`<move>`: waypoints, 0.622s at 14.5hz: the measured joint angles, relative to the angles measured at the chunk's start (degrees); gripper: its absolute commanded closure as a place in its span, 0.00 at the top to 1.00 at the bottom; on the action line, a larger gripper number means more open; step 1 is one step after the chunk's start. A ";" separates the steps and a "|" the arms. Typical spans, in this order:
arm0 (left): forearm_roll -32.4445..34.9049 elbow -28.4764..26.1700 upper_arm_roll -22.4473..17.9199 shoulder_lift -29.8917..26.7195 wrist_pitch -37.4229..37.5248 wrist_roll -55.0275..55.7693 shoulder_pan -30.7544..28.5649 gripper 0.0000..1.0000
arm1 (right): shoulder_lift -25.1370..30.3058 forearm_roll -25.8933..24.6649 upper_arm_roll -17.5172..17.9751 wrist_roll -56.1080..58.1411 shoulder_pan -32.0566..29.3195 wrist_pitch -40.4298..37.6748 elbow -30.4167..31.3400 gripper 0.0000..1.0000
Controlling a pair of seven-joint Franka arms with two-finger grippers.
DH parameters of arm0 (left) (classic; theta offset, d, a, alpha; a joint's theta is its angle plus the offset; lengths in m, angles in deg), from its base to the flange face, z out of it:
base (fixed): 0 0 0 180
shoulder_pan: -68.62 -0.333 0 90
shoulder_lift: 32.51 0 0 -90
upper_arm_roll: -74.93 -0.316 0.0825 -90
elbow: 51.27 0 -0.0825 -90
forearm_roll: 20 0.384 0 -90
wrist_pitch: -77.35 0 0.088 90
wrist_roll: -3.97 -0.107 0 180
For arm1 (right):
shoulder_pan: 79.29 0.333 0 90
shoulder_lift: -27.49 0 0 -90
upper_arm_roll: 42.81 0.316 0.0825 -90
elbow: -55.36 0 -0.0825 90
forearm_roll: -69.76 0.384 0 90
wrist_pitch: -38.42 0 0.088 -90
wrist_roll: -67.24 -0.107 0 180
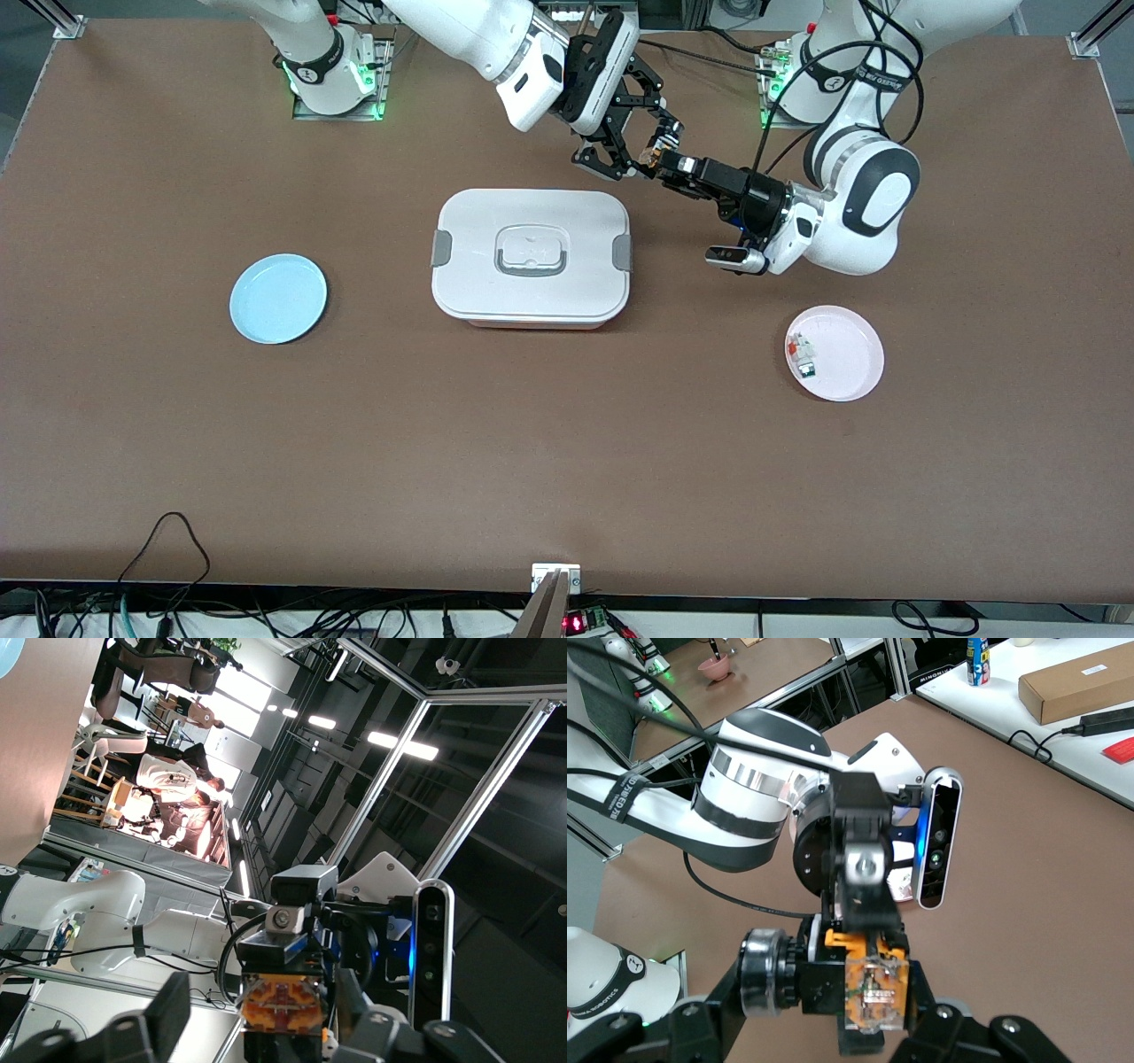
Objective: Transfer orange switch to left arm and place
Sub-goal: 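Grasp the orange switch with the left gripper from the right gripper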
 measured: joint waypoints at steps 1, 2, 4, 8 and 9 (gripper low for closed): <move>-0.61 -0.03 0.02 -0.02 0.09 -0.60 -0.04 0.21 | 0.01 0.00 -0.02 0.00 0.00 -0.04 0.18 0.05; -0.89 -0.04 0.02 -0.02 0.15 -0.81 -0.23 0.17 | -0.01 0.00 -0.06 0.00 0.00 -0.02 0.31 0.05; -1.04 -0.07 0.04 -0.03 0.25 -0.93 -0.25 0.14 | 0.01 0.02 -0.06 0.00 0.02 0.08 0.30 0.05; -1.18 -0.07 0.04 -0.12 0.37 -0.94 -0.28 0.13 | 0.04 0.01 -0.06 0.01 0.02 0.07 0.16 0.99; -1.21 -0.06 0.05 -0.19 0.46 -0.93 -0.33 0.13 | 0.04 0.01 -0.05 0.02 0.03 0.04 0.05 1.00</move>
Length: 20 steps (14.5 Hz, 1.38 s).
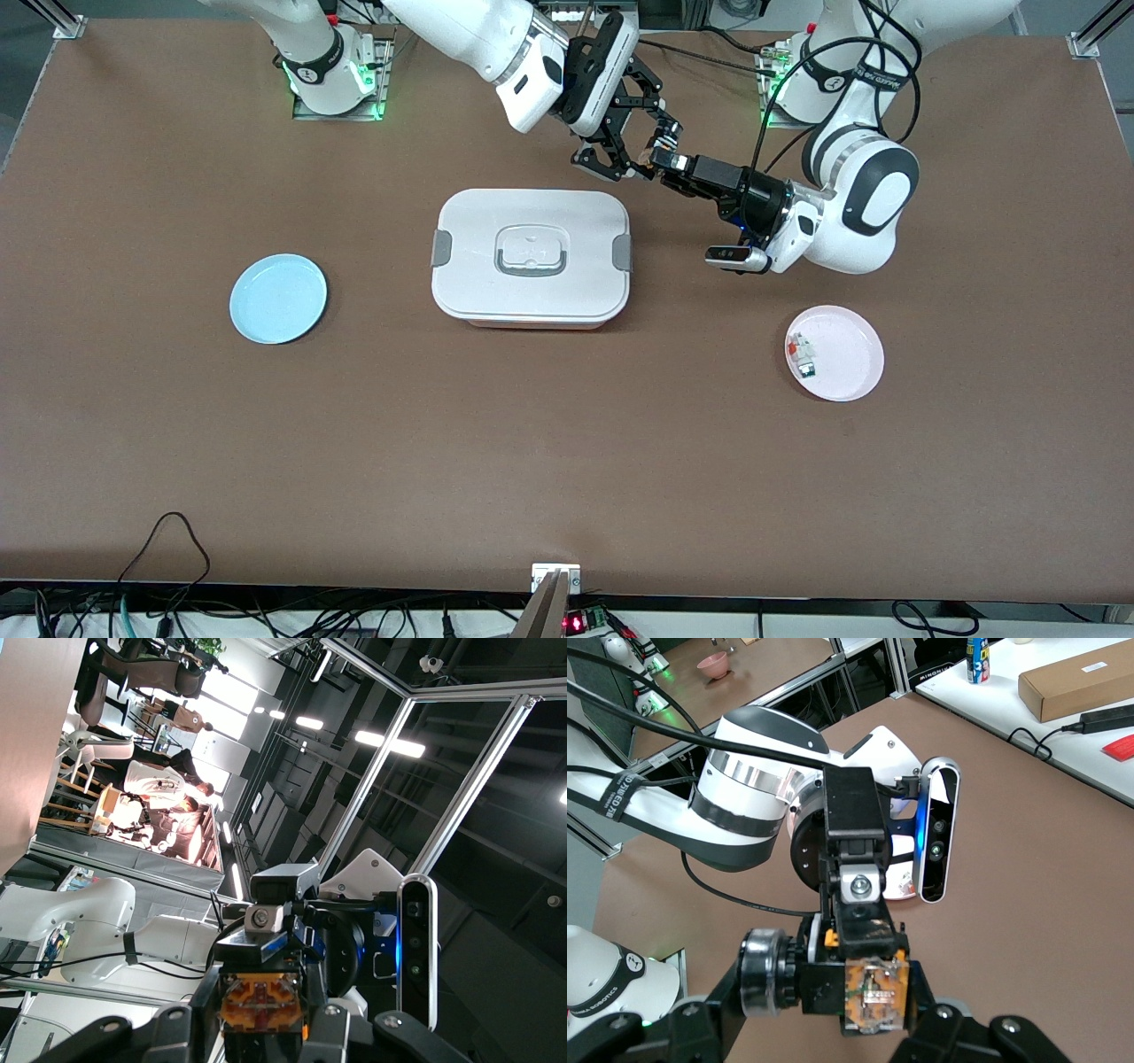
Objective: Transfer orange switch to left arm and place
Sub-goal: 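Grasp the orange switch with the left gripper from the right gripper, then open the right gripper and draw it back from the switch, then lower the switch onto the white plate with the left gripper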
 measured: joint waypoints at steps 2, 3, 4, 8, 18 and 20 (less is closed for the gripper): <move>-0.02 -0.10 0.13 -0.09 -0.10 -0.11 0.00 0.13 | 0.02 0.03 -0.04 -0.01 0.02 0.09 -0.79 1.00; -0.02 -0.22 0.23 -0.09 -0.16 -0.23 0.00 0.13 | 0.04 0.08 -0.11 -0.04 0.01 0.09 -1.46 1.00; -0.01 -0.26 0.28 -0.09 -0.16 -0.36 0.00 0.13 | 0.04 0.11 -0.18 -0.04 0.00 0.08 -1.91 1.00; 2.21 0.11 0.07 -0.08 -0.66 -0.94 -0.18 0.14 | 0.03 0.36 -0.64 -0.04 -0.38 -0.41 -2.13 1.00; 53.18 23.36 -1.37 9.23 -8.47 -7.26 -7.55 0.12 | 1.03 0.49 -3.04 -3.82 -12.30 -14.89 -2.29 1.00; 62.69 25.12 -1.22 10.97 -12.13 -10.66 -7.37 0.12 | 1.04 -0.33 -4.88 -4.10 -13.72 -17.26 -1.16 1.00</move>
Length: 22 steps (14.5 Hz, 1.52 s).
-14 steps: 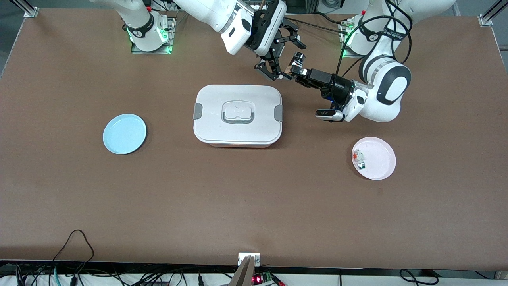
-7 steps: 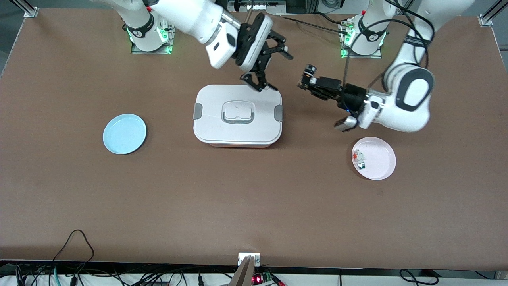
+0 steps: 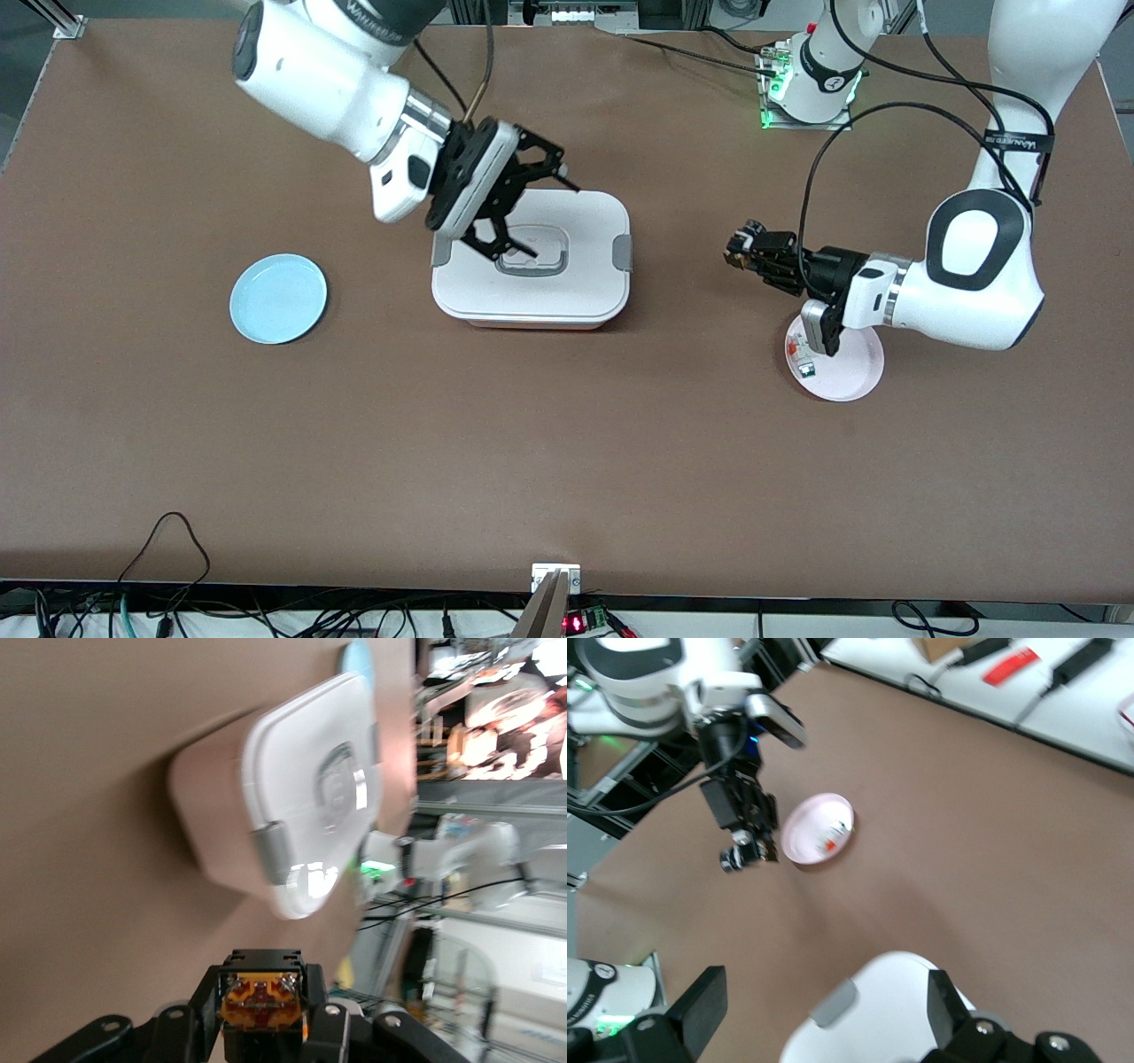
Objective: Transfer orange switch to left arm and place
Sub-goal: 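Lower the switch onto the white plate with the left gripper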
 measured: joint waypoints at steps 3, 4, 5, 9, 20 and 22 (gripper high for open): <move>12.97 0.65 0.07 2.27 -6.52 -7.18 0.24 0.12 | 0.05 -4.74 -3.74 -2.90 -2.04 -5.91 0.86 1.00; 17.87 1.26 0.11 2.91 -7.97 -9.16 0.35 0.12 | 0.19 -8.26 -4.61 -6.25 -2.79 -8.05 0.84 1.00; 22.88 2.34 0.15 3.37 -8.66 -10.55 0.45 0.12 | 0.52 -11.84 -4.94 -9.81 -3.65 -10.26 0.83 1.00; 40.00 5.31 0.25 3.84 -11.70 -17.45 0.76 0.12 | 2.70 -20.13 -4.65 -16.61 -9.79 -20.50 0.81 1.00; 55.34 0.22 0.14 10.93 -29.78 -34.21 -2.69 0.12 | 8.49 -38.82 -6.03 -32.92 -21.81 -36.98 0.87 1.00; 55.34 -2.49 0.21 10.94 -32.34 -34.53 -3.40 0.33 | 9.56 -39.81 -8.24 -33.42 -22.45 -38.79 0.87 1.00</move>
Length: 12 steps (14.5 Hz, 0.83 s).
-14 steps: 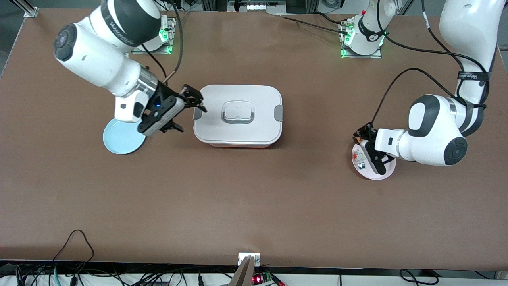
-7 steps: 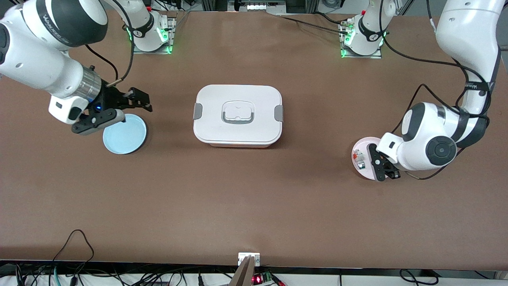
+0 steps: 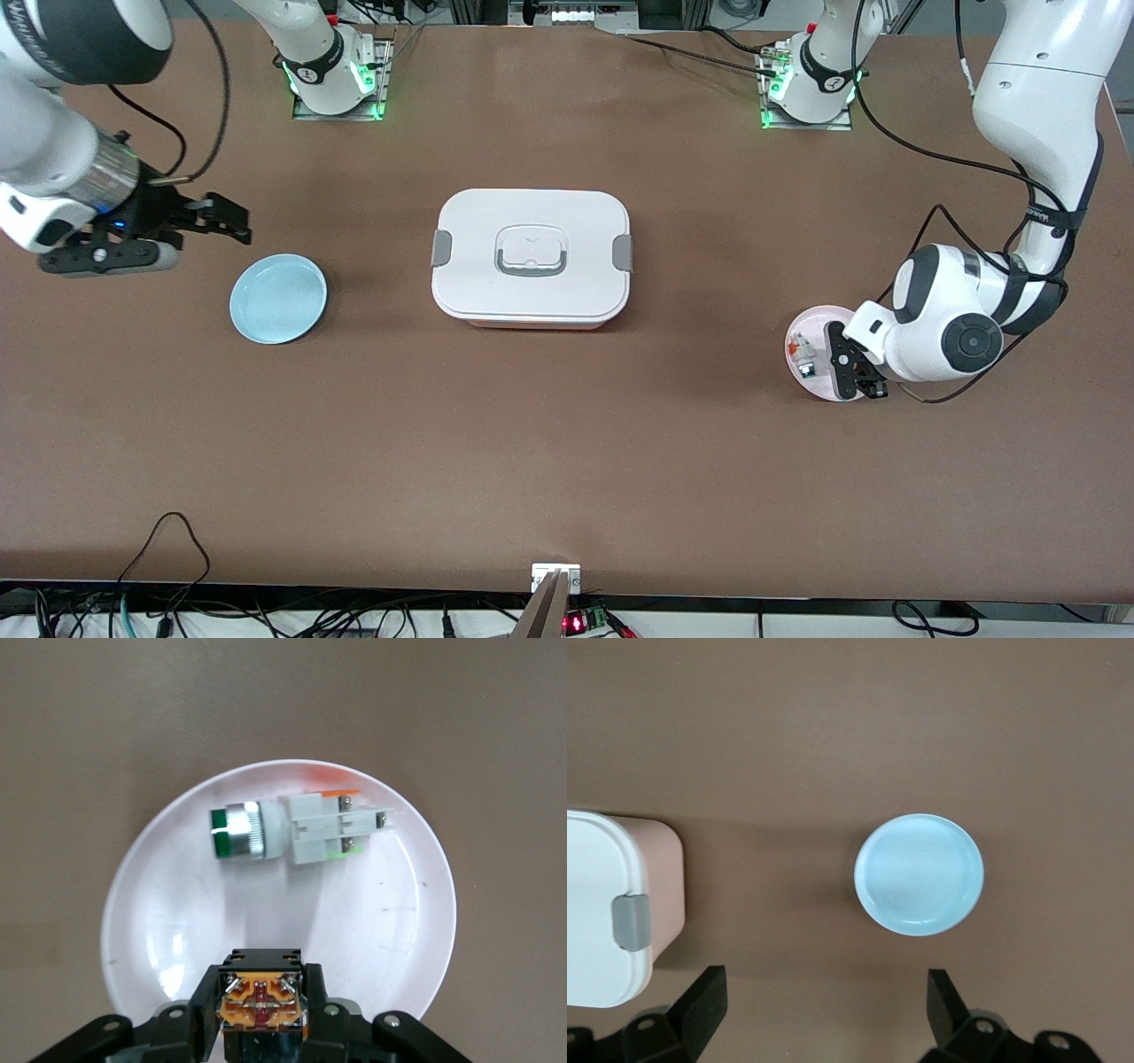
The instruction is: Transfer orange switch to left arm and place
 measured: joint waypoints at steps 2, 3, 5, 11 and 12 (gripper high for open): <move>0.00 -2.62 0.06 0.01 -2.85 0.00 -0.19 1.00 | 1.19 -0.68 -1.13 -3.26 -0.15 -0.58 -0.01 1.00; 0.00 -3.12 0.10 0.01 -3.32 0.00 -0.26 1.00 | 1.76 -1.81 -1.19 -5.08 -0.15 -0.66 0.00 1.00; 0.00 -2.98 0.27 -0.22 -3.35 0.00 -0.46 1.00 | 2.80 -3.18 -1.15 -6.16 -0.11 -1.14 -0.02 1.00; -0.35 5.45 2.71 -5.22 15.91 5.84 -0.45 1.00 | 3.64 -3.19 -0.53 -6.28 1.14 -2.45 -2.93 1.00; -0.56 8.20 3.06 -6.10 21.30 8.44 -0.43 1.00 | 3.61 -3.17 -0.48 -6.28 1.20 -2.57 -3.13 1.00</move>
